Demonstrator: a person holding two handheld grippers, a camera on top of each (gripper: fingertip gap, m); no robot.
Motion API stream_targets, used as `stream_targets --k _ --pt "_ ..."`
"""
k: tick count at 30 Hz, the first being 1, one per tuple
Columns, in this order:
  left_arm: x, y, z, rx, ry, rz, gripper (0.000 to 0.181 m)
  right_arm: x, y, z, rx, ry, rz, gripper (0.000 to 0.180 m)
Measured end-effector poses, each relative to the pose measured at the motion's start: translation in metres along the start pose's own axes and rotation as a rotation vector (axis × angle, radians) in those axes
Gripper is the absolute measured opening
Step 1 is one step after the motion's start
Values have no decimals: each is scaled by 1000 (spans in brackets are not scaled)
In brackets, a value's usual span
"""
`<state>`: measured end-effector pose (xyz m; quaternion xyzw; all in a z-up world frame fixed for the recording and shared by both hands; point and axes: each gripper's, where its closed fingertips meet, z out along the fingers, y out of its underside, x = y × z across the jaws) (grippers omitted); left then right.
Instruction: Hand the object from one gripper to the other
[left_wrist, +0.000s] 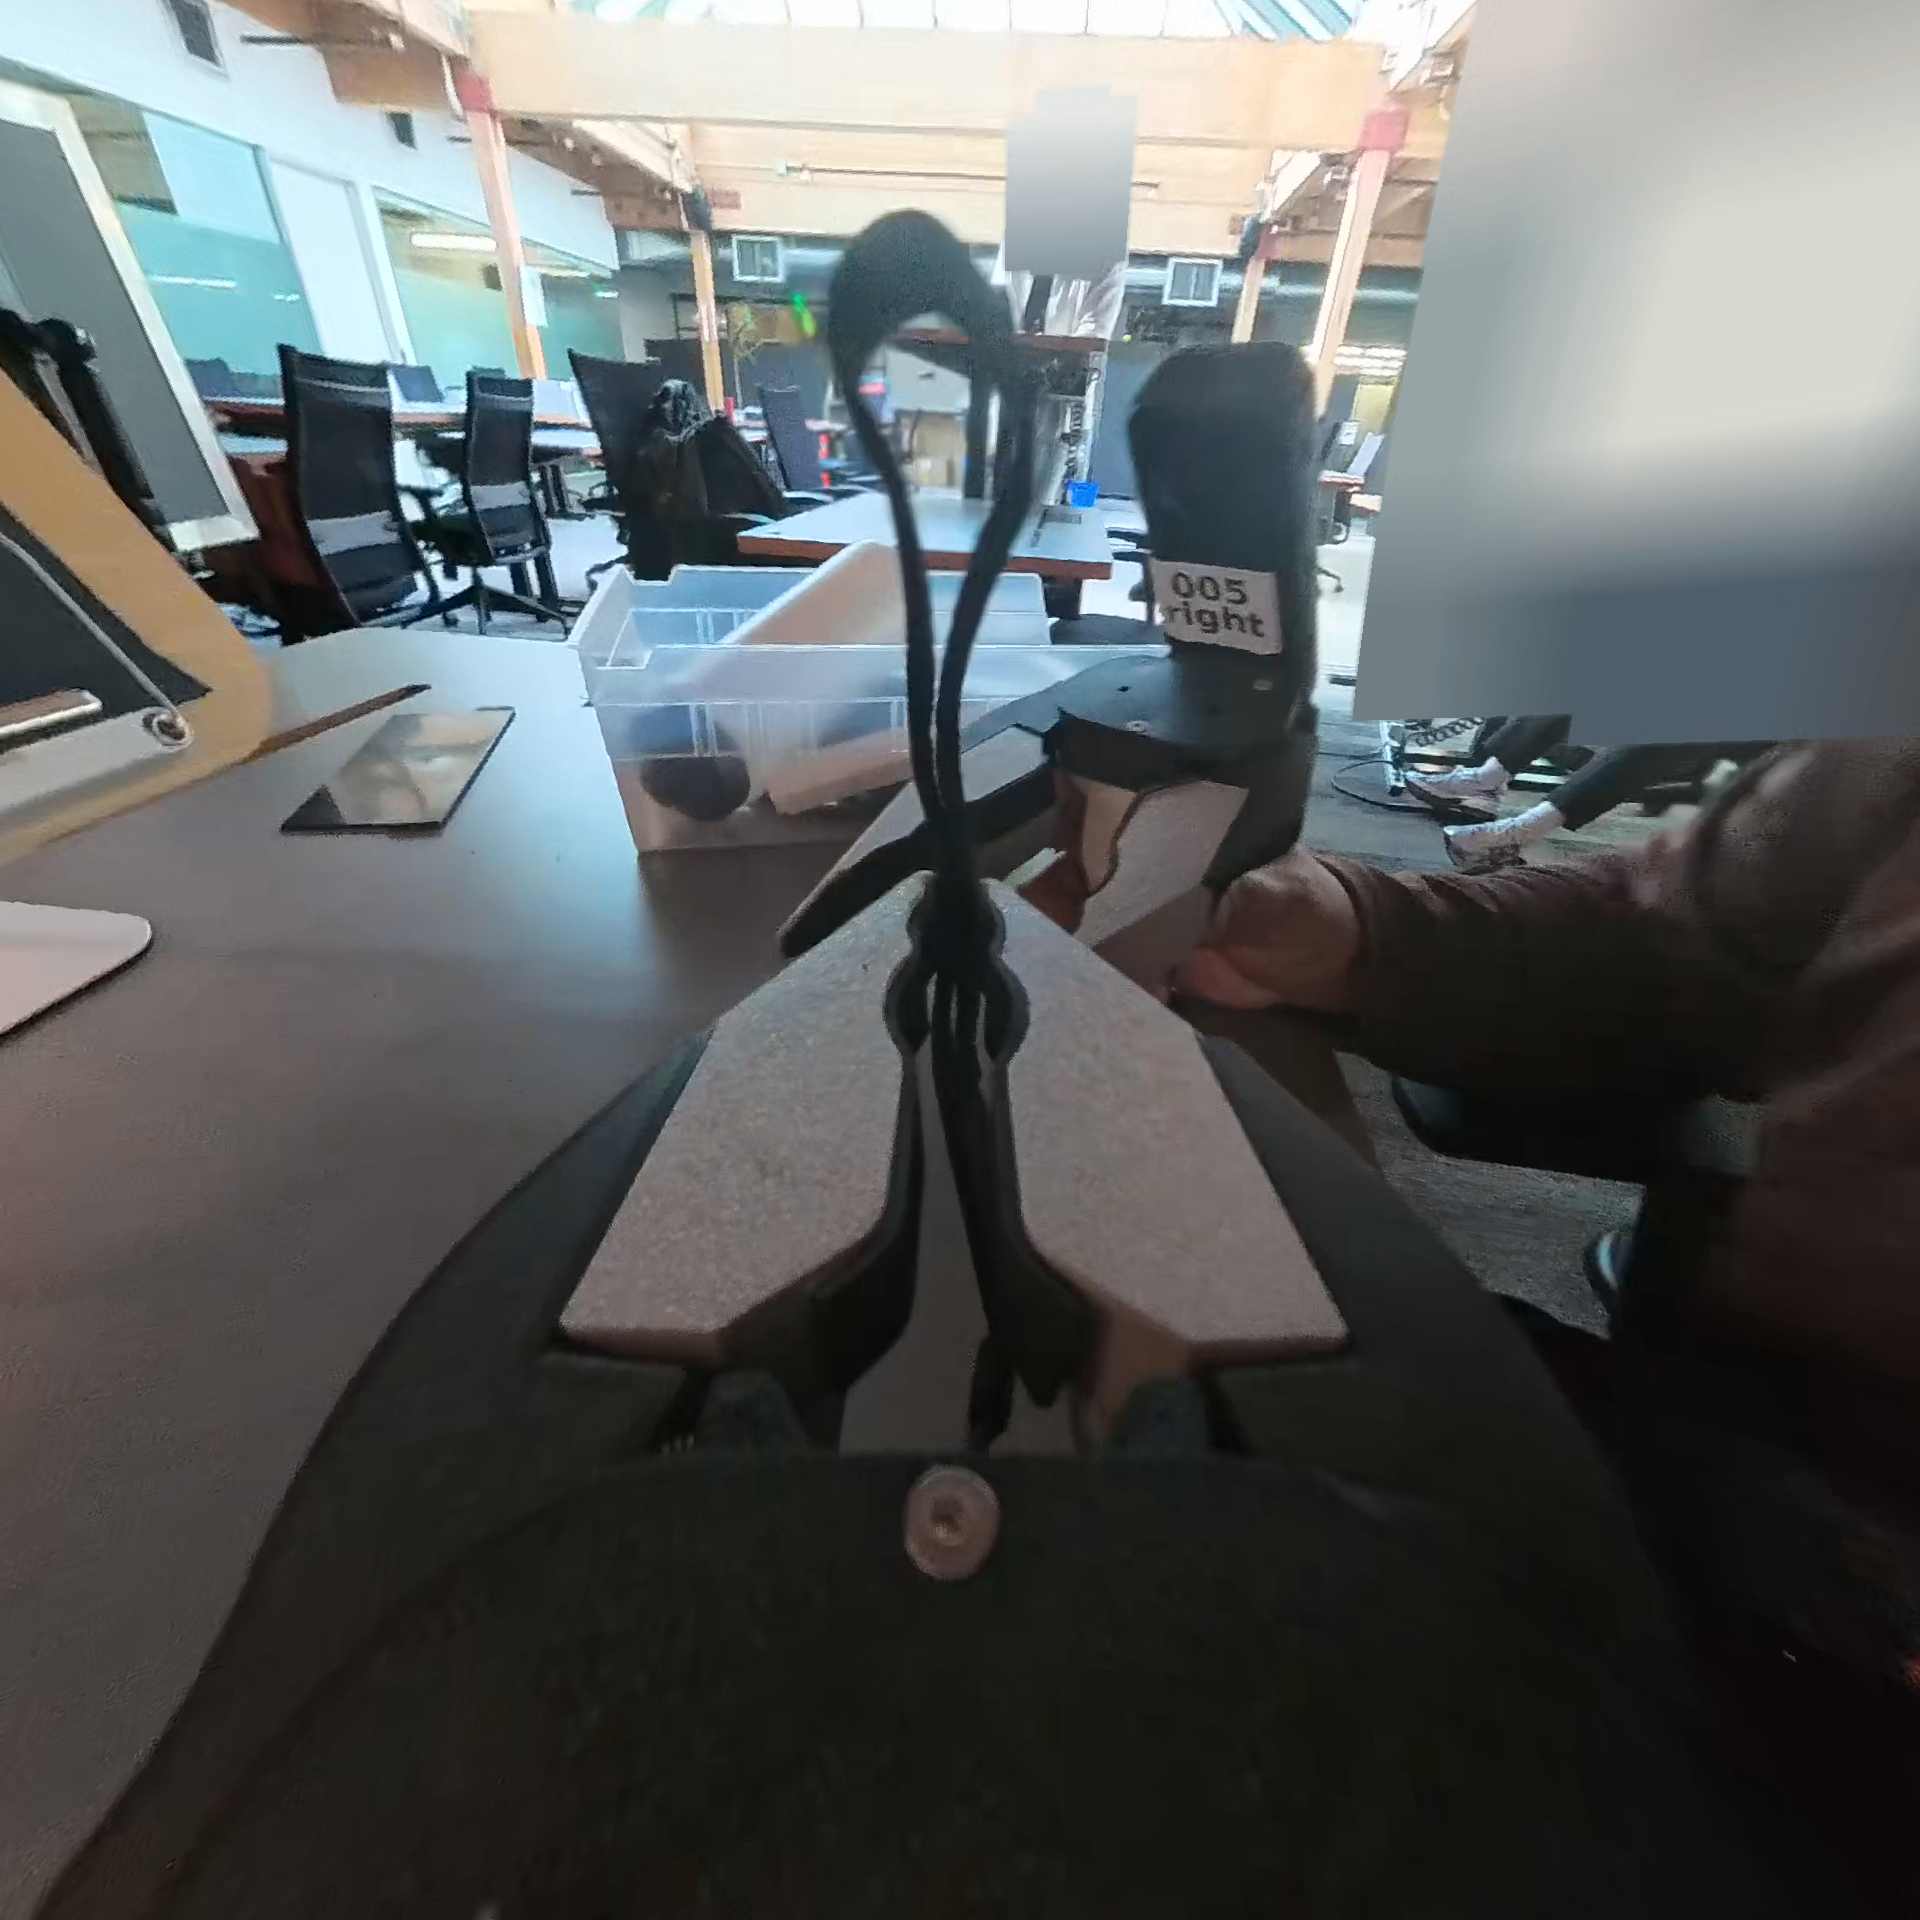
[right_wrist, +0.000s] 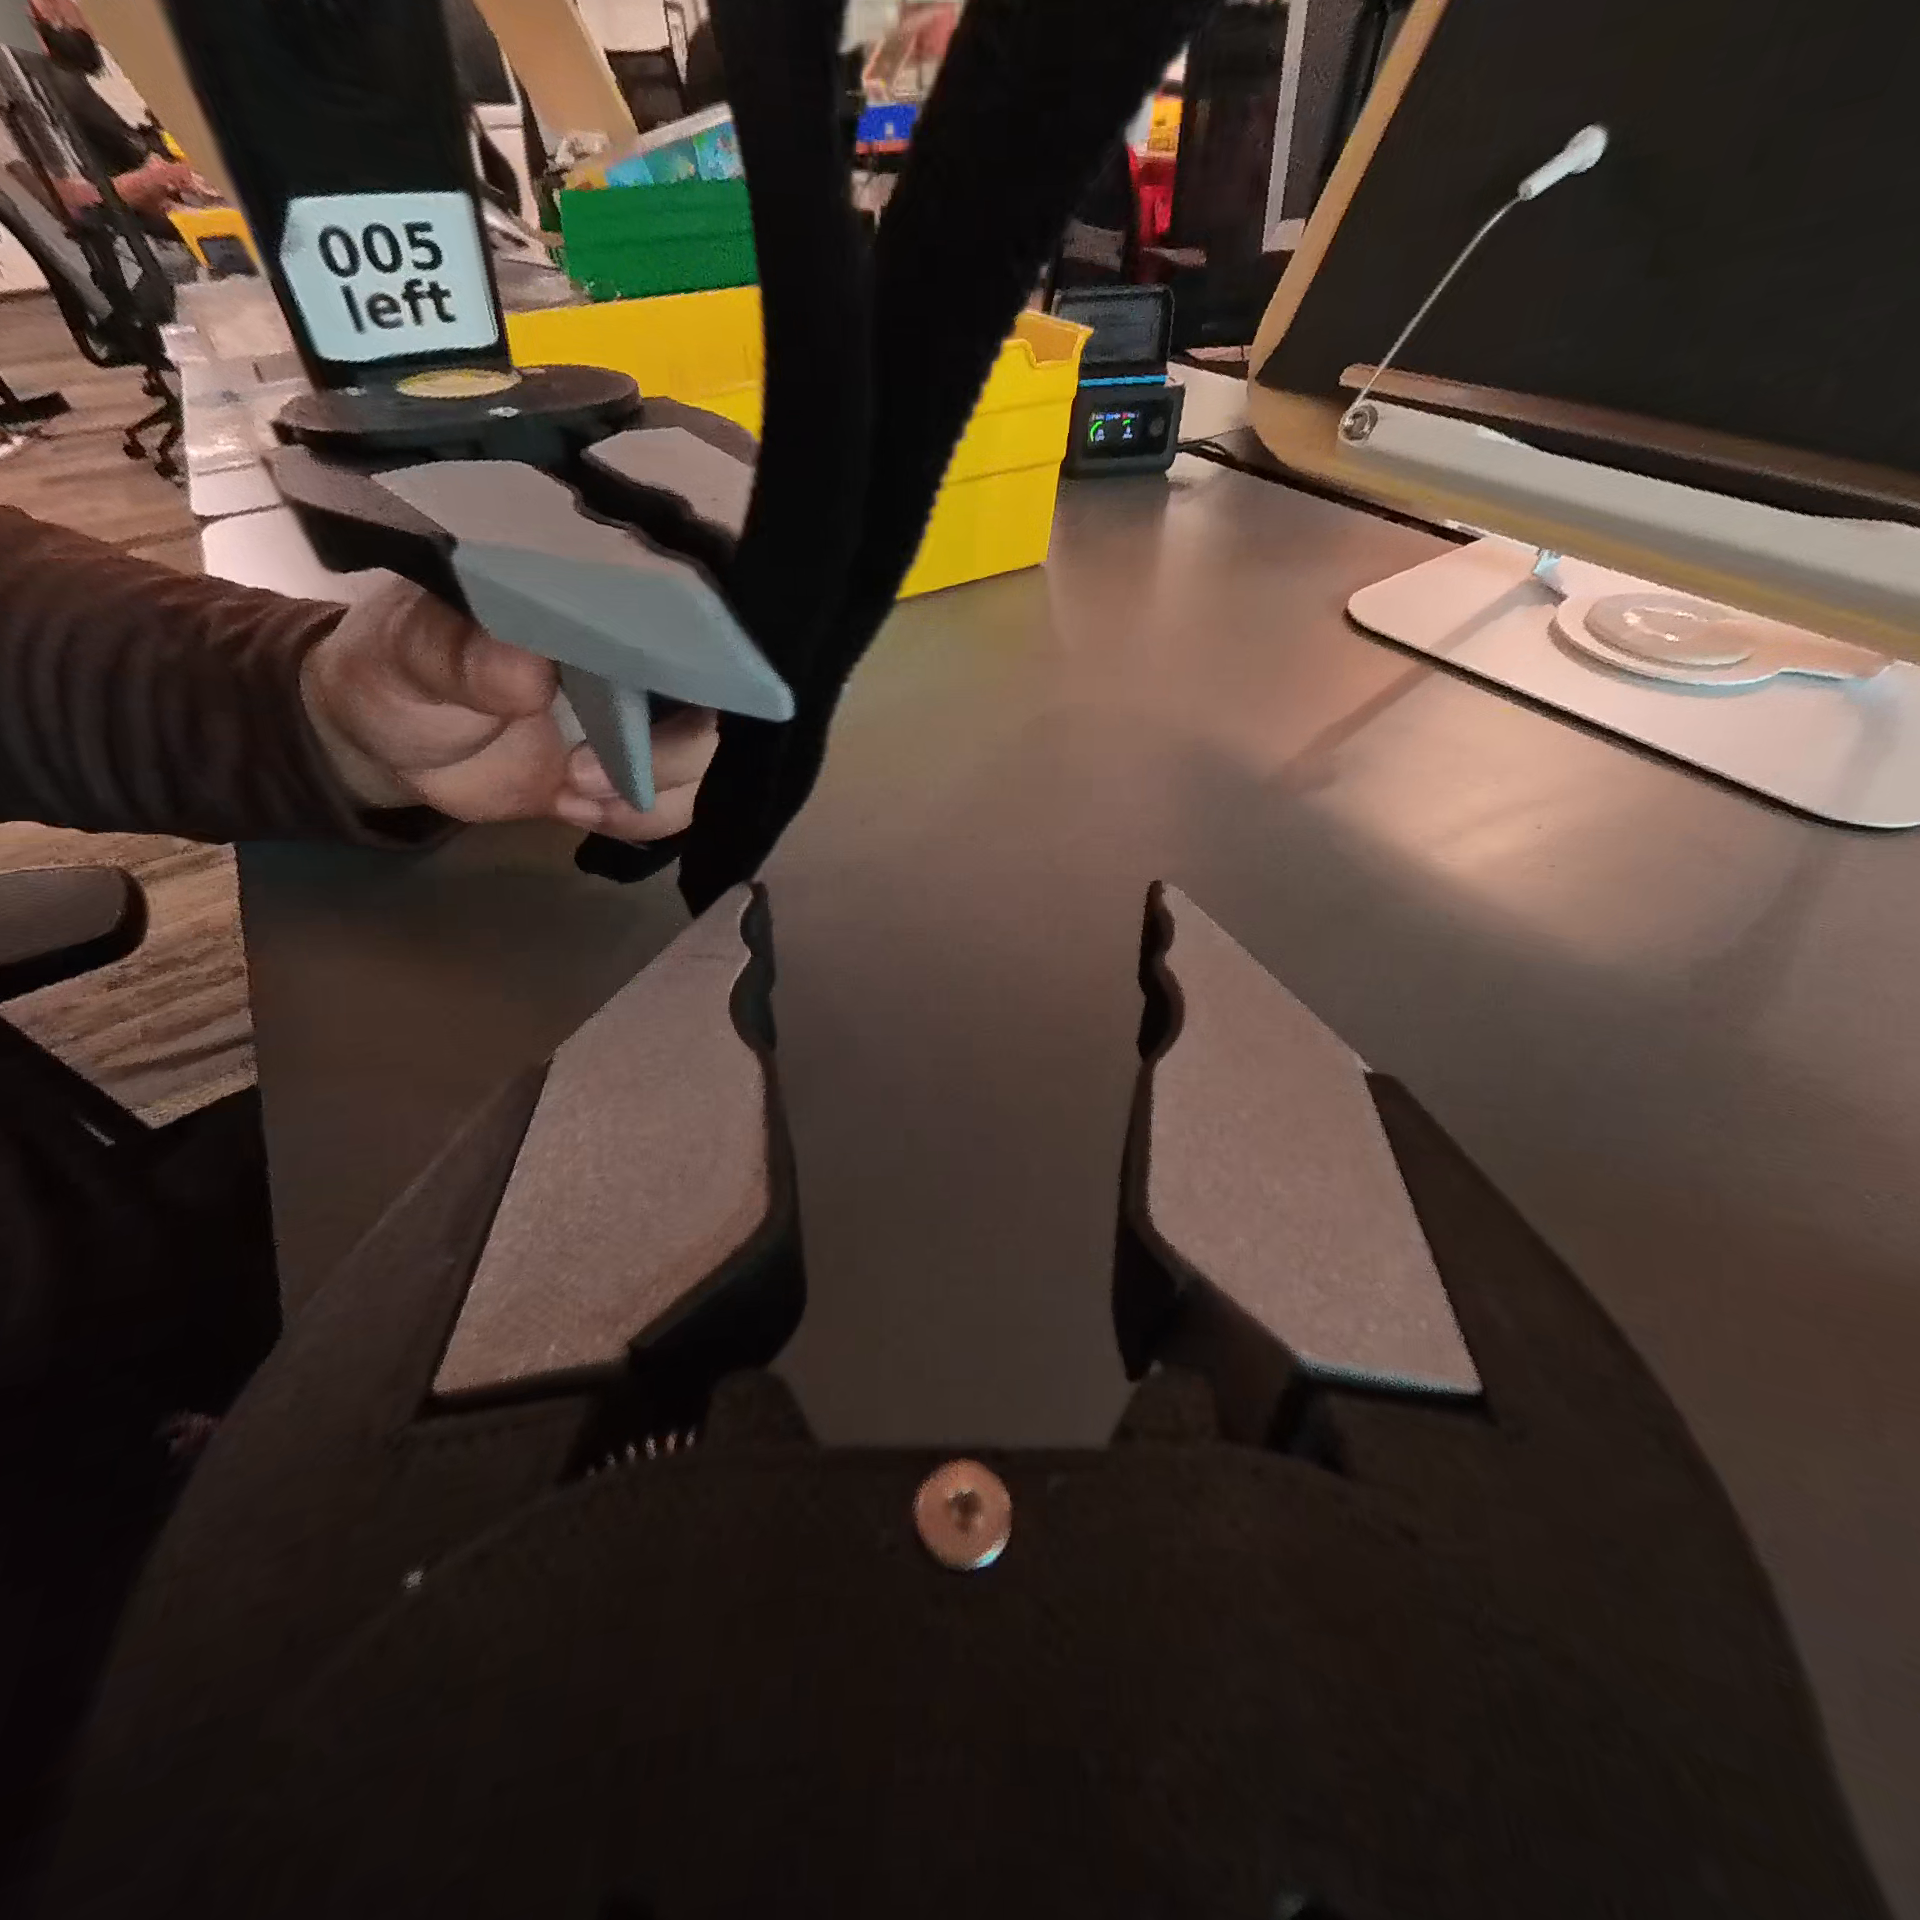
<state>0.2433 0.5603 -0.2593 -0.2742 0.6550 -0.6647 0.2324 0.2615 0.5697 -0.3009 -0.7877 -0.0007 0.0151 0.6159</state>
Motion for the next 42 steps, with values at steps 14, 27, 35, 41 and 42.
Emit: stream_targets --k 14,27,35,41,42 --pt "30 -28 11 119 70 -99 1 8 28 -45 -144 389 -536 27" --pt "-3 -29 42 188 194 -179 1 38 5 -47 46 149 65 56" --pt "-5 -17 50 148 271 -222 2 28 -26 -55 299 -93 243 63" --pt "14 -20 42 139 321 -184 2 17 -36 -55 345 -120 229 63" --pt "16 -19 41 126 320 -175 2 12 -42 -56 365 -142 234 59"
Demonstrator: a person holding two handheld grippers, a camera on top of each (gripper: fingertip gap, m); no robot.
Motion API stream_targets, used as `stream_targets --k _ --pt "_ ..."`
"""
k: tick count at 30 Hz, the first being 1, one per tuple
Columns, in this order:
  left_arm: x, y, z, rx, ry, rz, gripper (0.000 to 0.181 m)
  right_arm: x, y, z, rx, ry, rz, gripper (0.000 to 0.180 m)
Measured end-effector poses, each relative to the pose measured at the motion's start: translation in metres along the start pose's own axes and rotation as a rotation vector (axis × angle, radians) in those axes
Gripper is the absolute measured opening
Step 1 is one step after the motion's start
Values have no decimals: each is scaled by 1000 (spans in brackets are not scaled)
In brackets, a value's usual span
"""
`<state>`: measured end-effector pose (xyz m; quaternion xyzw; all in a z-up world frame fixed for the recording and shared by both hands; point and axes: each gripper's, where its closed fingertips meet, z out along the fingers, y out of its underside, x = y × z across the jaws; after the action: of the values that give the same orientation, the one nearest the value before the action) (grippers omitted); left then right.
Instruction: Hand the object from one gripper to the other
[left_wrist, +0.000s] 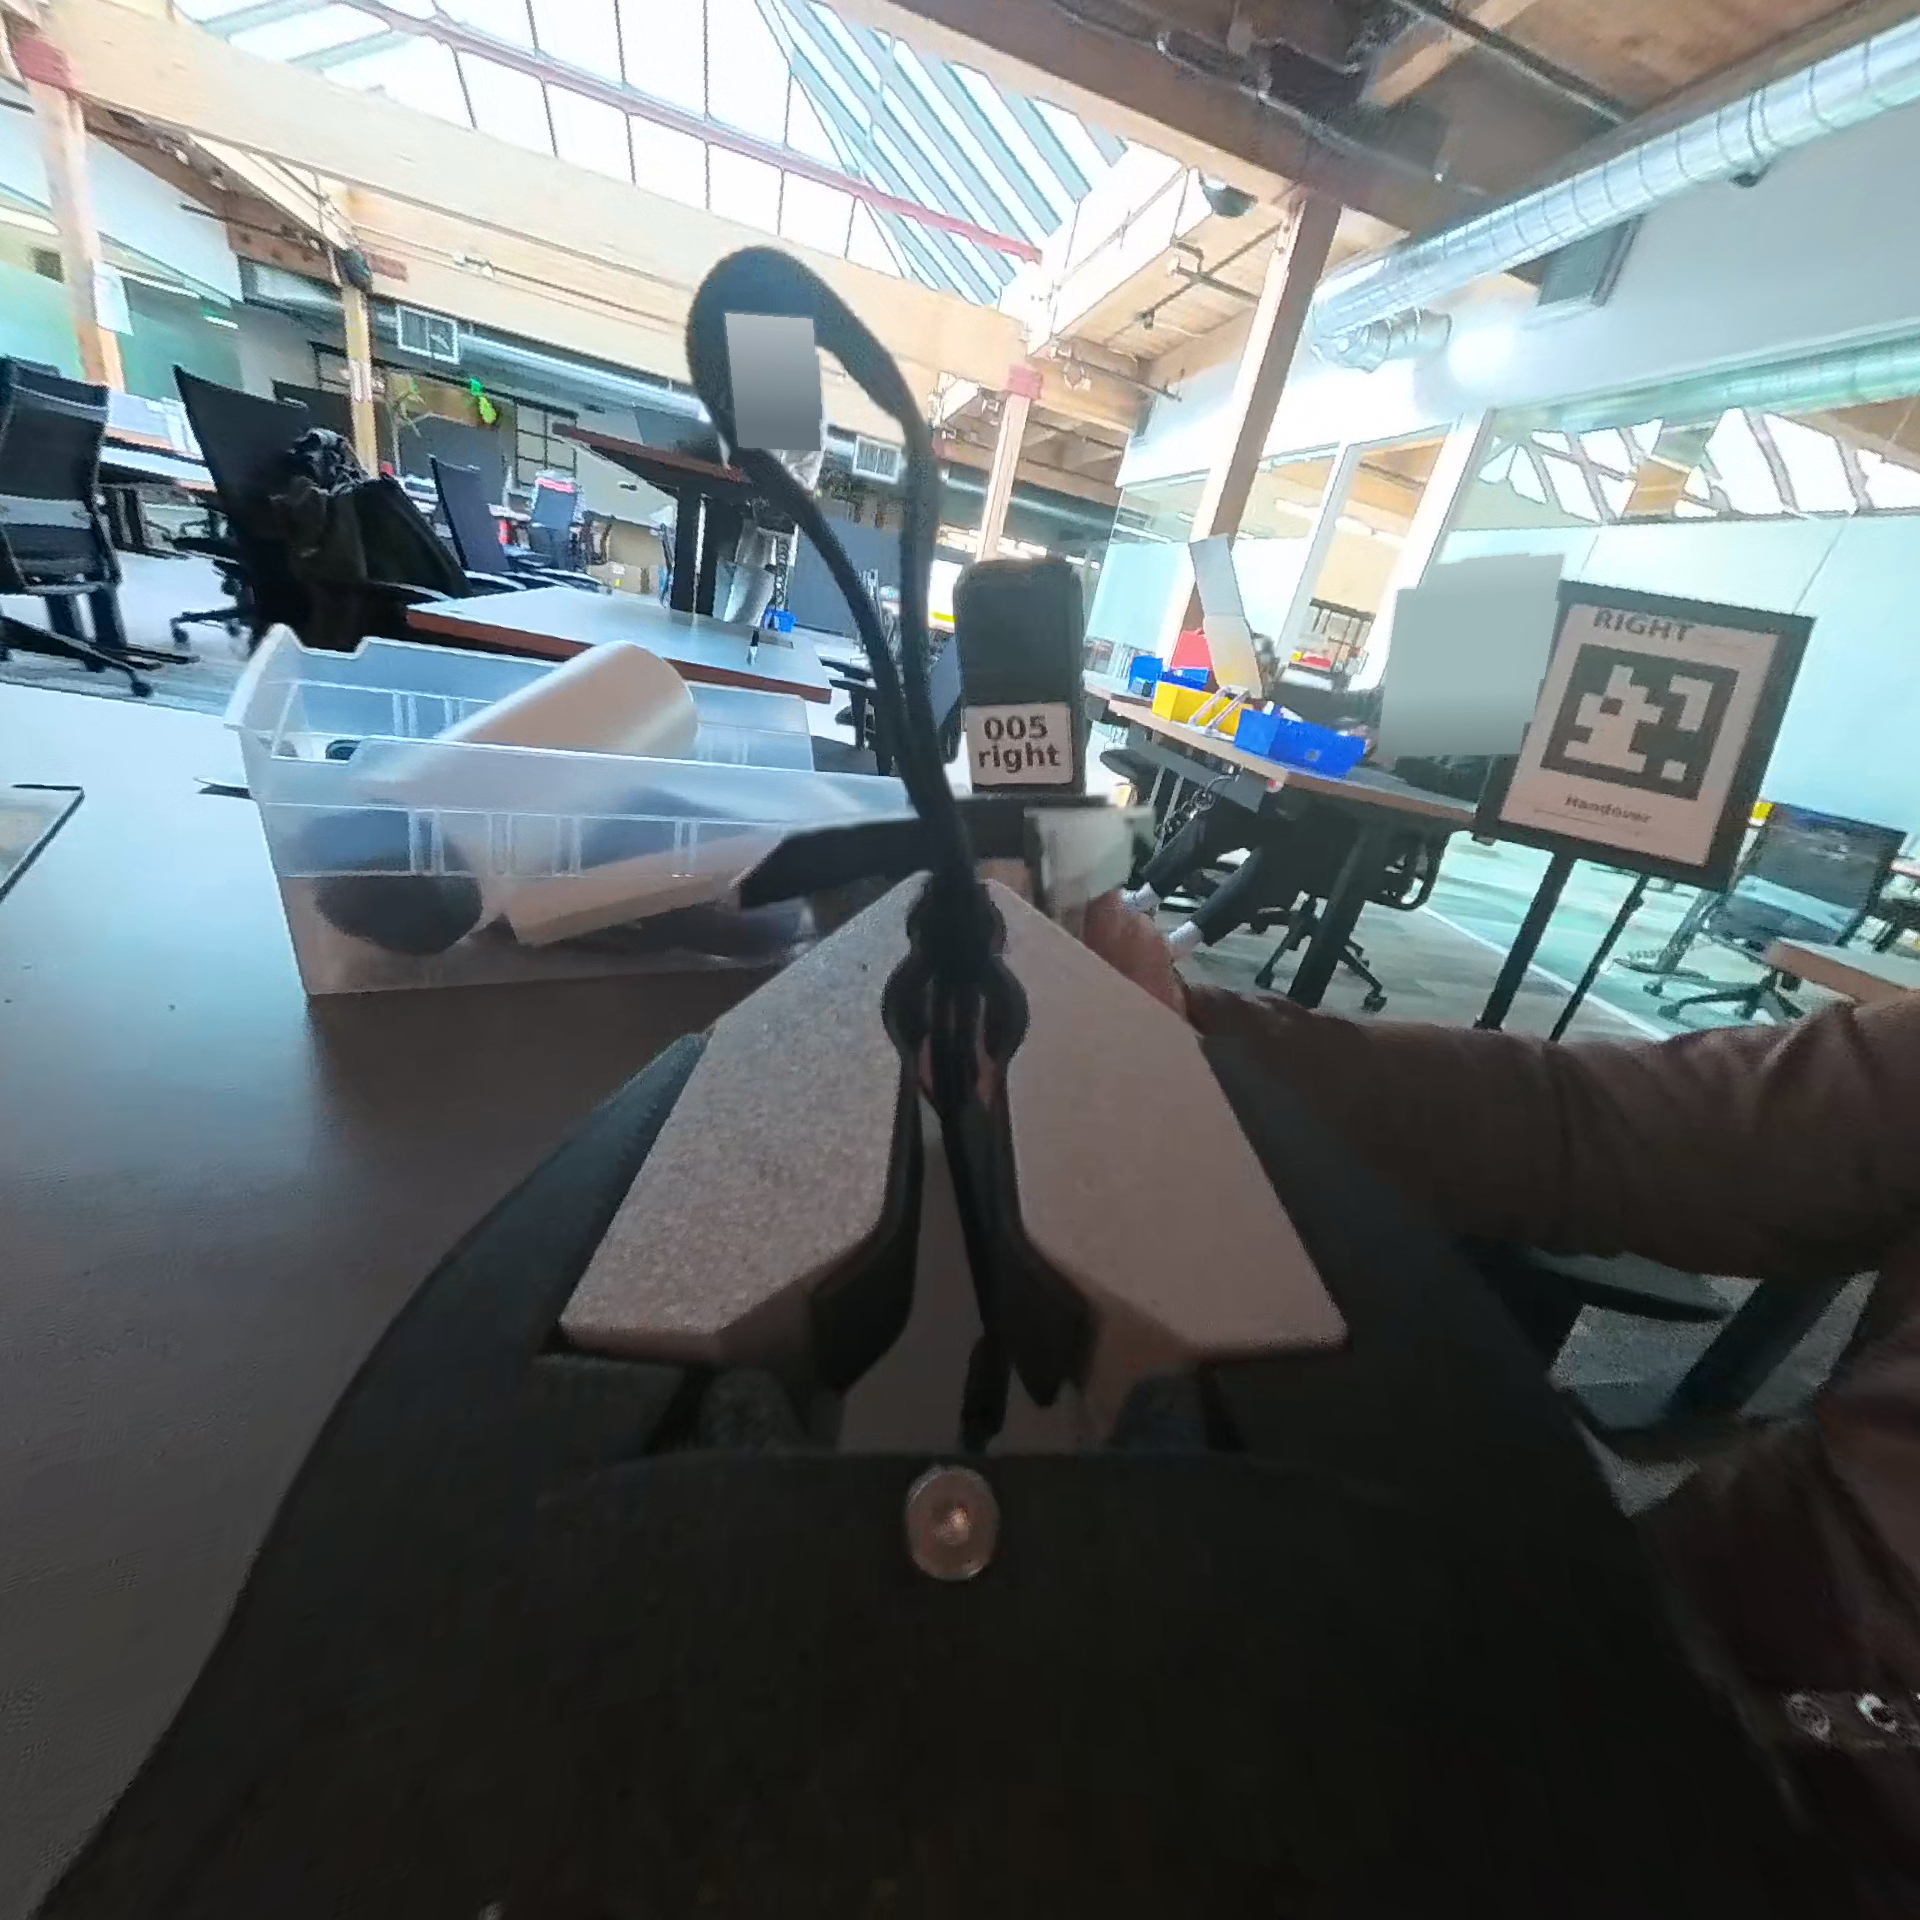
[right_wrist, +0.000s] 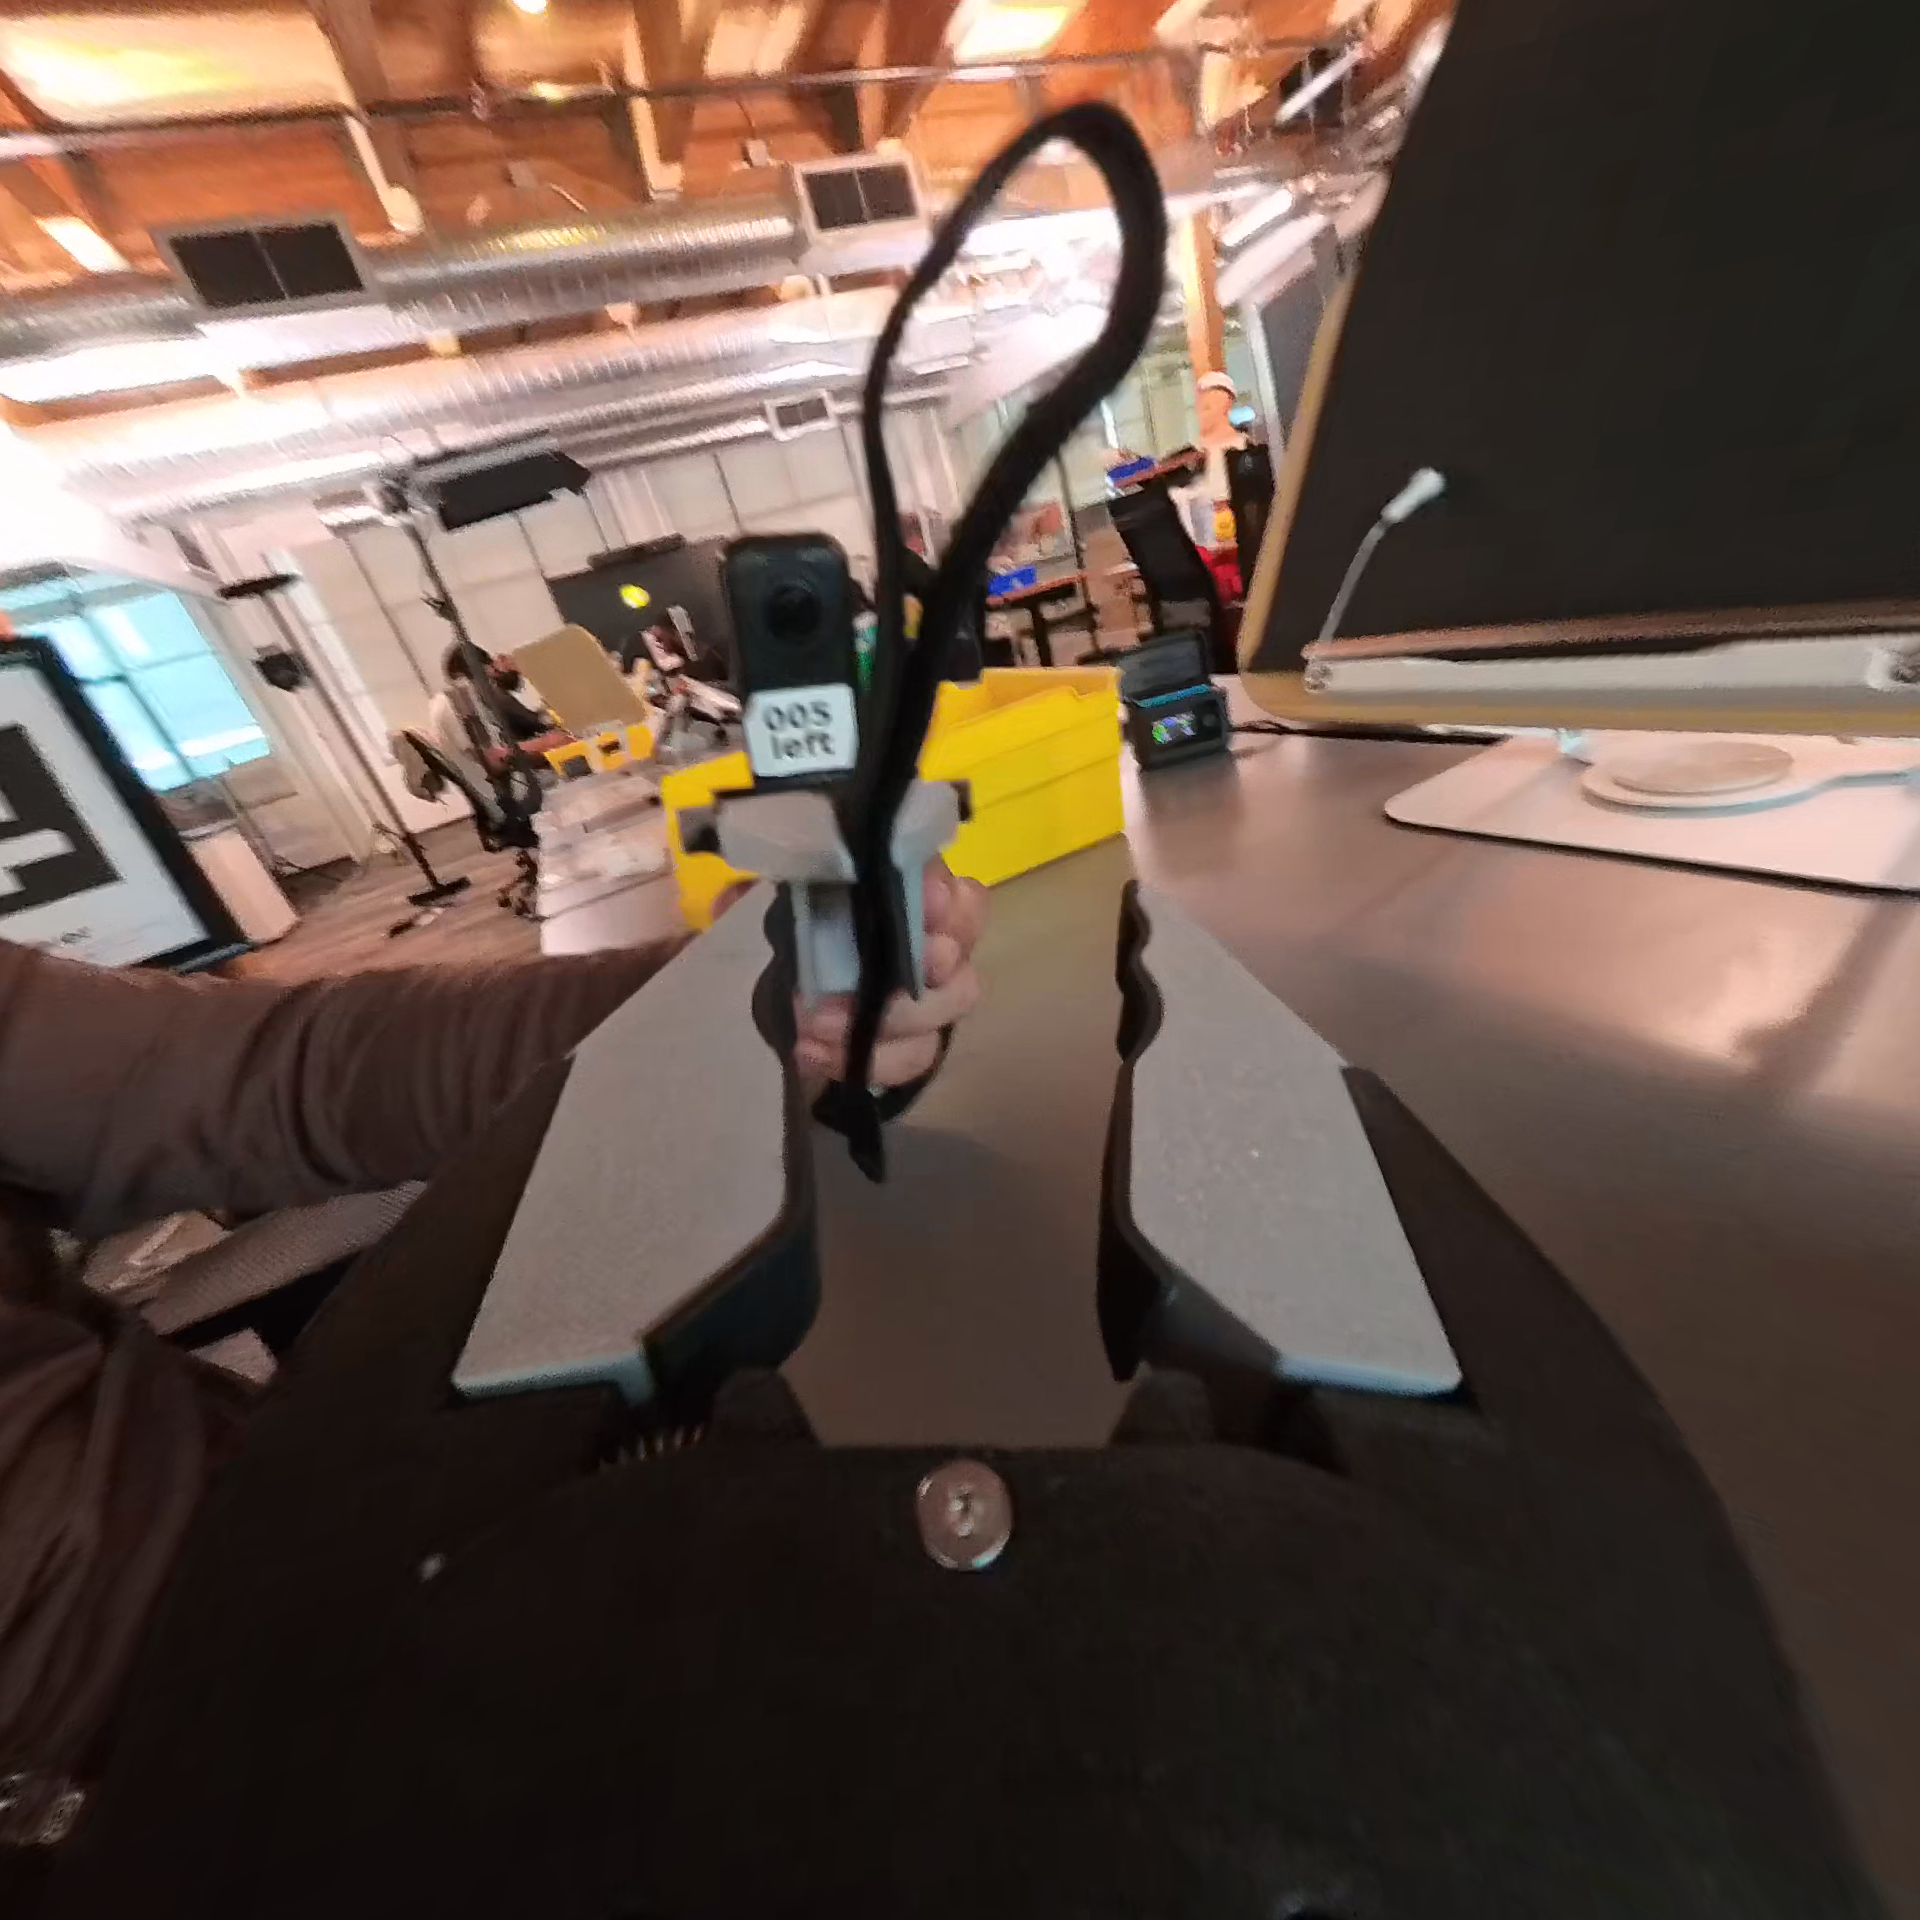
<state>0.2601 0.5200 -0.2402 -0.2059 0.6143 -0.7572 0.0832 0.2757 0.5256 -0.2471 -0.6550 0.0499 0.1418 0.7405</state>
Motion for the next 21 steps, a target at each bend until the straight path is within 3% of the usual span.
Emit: stream_targets --k 4,5,7,11,15,21 --pt "4 12 -1 -82 -2 2 2 -19 -9 15 -10 -44 12 48" --pt "5 15 0 -104 -2 -2 2 -23 -6 20 -37 -57 2 39" --pt "4 18 4 -120 -7 -13 2 -24 5 27 -104 -43 -51 2" --pt "-10 13 4 -84 -85 -78 18 -12 -15 20 -89 122 -206 0" --pt "-23 9 -3 -71 -137 -125 47 -9 -49 -1 -176 412 -634 0" --pt "0 -5 -4 -1 18 -190 62 -7 -54 -17 -496 786 -1561 0"
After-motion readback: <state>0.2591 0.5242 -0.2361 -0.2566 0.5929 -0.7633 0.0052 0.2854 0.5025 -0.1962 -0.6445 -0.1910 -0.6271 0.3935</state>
